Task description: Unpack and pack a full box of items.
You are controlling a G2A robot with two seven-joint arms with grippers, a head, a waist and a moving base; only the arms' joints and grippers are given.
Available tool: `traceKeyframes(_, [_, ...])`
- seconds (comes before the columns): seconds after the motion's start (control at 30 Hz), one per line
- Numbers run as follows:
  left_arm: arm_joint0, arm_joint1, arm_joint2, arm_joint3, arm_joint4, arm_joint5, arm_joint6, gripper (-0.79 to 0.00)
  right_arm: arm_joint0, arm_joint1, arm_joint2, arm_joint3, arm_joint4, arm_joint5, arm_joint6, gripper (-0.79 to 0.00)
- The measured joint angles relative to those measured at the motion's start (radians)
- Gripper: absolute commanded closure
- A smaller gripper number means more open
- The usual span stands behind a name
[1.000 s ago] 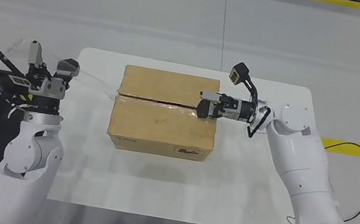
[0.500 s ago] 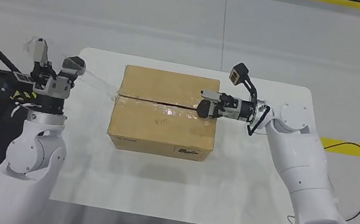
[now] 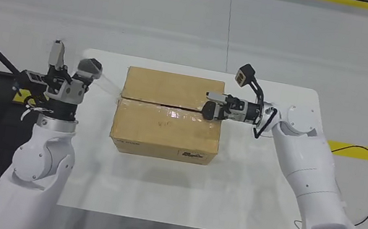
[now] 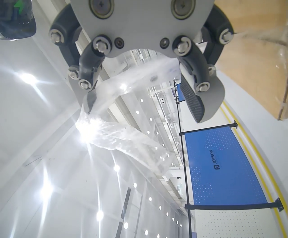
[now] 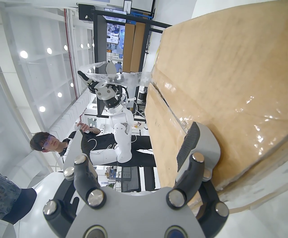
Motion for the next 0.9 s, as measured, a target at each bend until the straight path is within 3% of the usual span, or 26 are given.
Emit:
traceKeyframes(0.47, [-0.039,-0.016,0.088,-0.005,0.065,0.037,0.002,-0.785,-0.009,0.008,0.016,-0.005,0.011,-0.029,0.005,-0.785])
traceKeyframes(0.9, [-0.085,-0.033,0.164,0.020,0.109,0.064,0.014,-0.785,-0.070,0.038,0.072,-0.096,0.016,-0.070,0.023,-0.785])
